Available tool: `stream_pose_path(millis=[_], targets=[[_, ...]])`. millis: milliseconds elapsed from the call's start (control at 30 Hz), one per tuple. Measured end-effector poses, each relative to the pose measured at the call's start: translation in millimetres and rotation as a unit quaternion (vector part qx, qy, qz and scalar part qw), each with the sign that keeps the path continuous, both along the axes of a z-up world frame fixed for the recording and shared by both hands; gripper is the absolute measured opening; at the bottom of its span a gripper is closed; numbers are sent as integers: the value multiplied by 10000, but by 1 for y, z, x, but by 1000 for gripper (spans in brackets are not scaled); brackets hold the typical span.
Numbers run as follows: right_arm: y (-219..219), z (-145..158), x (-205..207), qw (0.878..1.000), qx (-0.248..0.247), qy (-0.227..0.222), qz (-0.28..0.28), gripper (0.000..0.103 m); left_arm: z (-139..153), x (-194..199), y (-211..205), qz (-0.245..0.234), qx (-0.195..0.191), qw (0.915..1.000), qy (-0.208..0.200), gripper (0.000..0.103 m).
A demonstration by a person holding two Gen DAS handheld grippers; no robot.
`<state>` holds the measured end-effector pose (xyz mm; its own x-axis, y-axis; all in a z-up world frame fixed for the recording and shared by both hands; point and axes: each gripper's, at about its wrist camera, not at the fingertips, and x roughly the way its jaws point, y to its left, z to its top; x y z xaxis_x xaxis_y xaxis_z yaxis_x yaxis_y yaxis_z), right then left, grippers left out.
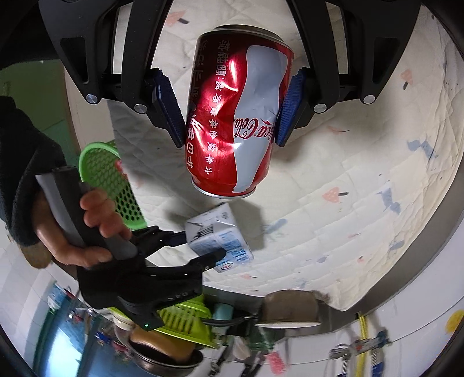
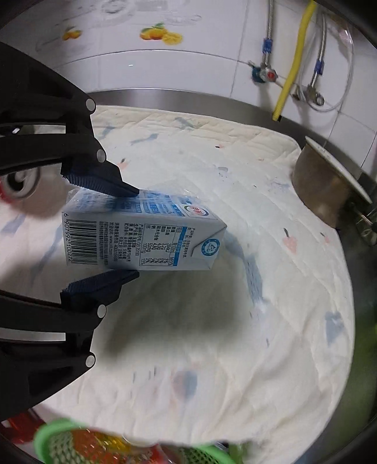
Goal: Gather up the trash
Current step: 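Drop the milk carton and Coca-Cola can into the green basket with both tools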
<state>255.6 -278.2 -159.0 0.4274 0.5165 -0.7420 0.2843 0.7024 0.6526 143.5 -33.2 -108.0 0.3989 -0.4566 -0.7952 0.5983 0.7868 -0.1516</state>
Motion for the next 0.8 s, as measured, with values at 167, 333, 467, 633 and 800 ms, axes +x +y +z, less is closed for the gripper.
stream_pose_path(millis=[167, 333, 467, 633, 800], targets=[[-11, 7, -17, 9999, 48, -157, -31, 46, -1, -6, -11, -36, -38, 9999, 106, 62], [-22, 28, -50, 9988, -146, -455, 54, 42, 5, -9, -24, -144, -40, 9998, 94, 62], [-43, 27, -74, 9987, -192, -474, -22, 42, 6, -12, -41, -242, -17, 9996, 109, 62], [-70, 29, -108, 9975, -227, -660, -127, 42, 6, -16, -59, -338, -55, 9992, 180, 62], [-108, 38, -151, 9921, -876, -821, -376, 42, 10, -22, -92, -588, -144, 9979, 224, 62]])
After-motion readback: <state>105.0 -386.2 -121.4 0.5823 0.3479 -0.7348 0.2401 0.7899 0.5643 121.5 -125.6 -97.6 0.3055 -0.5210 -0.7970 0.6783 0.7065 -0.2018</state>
